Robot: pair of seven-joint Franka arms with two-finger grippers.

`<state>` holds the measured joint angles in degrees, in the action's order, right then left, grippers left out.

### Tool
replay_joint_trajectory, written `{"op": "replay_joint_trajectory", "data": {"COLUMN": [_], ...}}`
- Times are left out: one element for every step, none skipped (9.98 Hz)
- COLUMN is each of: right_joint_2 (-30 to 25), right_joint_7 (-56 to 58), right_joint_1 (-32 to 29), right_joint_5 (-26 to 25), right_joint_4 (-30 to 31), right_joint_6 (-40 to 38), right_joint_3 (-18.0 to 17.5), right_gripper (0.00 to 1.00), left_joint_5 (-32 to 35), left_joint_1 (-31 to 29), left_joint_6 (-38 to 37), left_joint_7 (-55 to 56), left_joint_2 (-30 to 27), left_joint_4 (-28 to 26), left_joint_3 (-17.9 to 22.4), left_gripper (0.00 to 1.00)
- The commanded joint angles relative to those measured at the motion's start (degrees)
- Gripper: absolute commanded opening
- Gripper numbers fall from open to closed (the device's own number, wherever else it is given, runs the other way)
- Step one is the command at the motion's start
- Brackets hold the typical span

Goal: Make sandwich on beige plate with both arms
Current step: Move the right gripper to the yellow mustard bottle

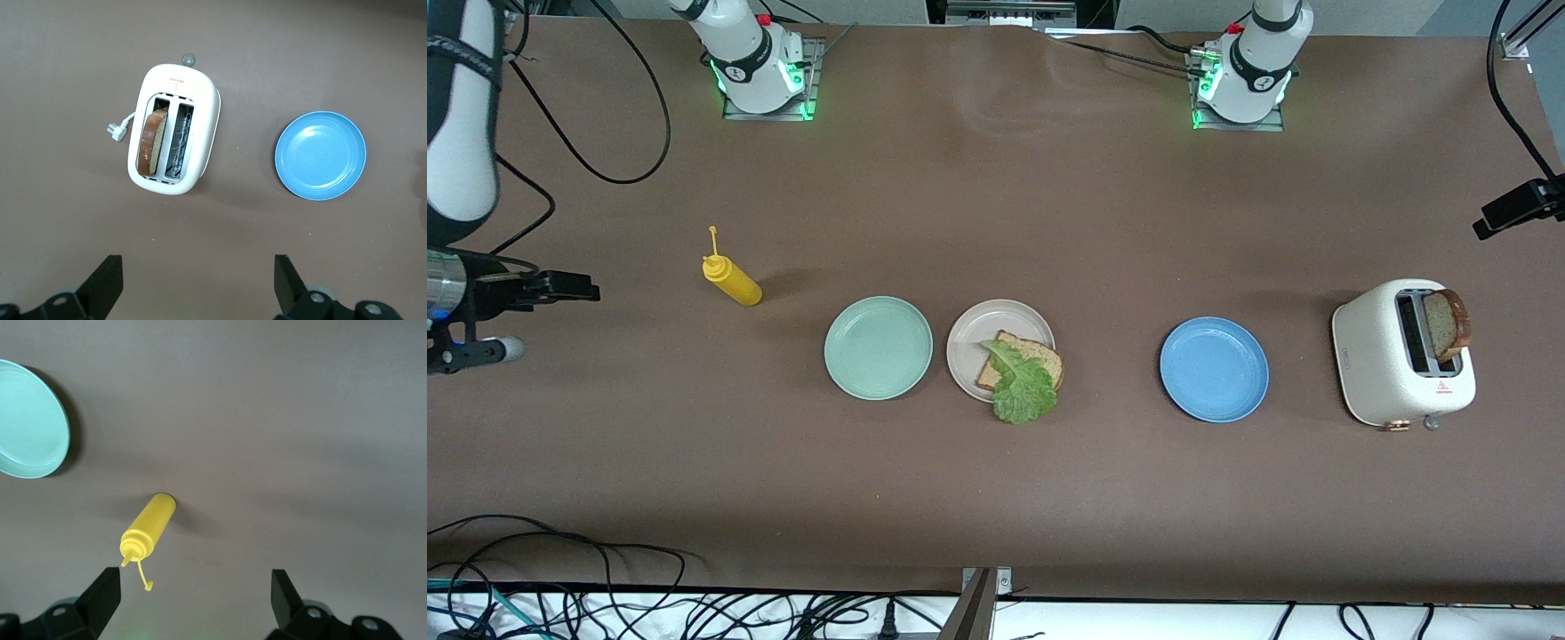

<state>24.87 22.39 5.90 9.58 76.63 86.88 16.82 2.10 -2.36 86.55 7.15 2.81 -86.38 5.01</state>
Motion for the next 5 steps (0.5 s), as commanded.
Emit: {"op": "replay_joint_trajectory", "data": {"right_joint_2": [-1.8,-1.8,-1.8,-1.8,-1.8], "right_joint_7": [13.0,21.6,31.2,37.4,42.2], "right_joint_1": [0.0,0.0,-0.1,-0.1,-0.8], "right_joint_5": [9.5,15.7,21.0,24.2,26.9], "right_joint_4": [8.9,12.8,15.5,17.5,19.3], "right_joint_6": [5.3,6.7,6.7,6.5,6.8], "right_joint_3": [3.8,6.4,8.5,9.8,10.0], "right_gripper": [1.0,1.0,1.0,1.0,1.0], "left_joint_5": [-1.3,-1.3,-1.3,-1.4,-1.4], "left_joint_1": [-0.5,-0.5,-0.9,-1.3,-1.3], "left_joint_6": [-0.9,-0.9,-0.9,-0.9,-0.9], "left_joint_7": [-0.6,-0.6,-0.6,-0.7,-0.7], "left_joint_2": [0.1,0.1,0.2,0.2,0.2], "left_joint_4": [0.8,0.8,0.8,0.7,0.7], "left_joint_3": [-0.1,-0.1,-0.1,-0.1,-0.1], "left_gripper": [1.0,1.0,1.0,1.0,1.0]}}
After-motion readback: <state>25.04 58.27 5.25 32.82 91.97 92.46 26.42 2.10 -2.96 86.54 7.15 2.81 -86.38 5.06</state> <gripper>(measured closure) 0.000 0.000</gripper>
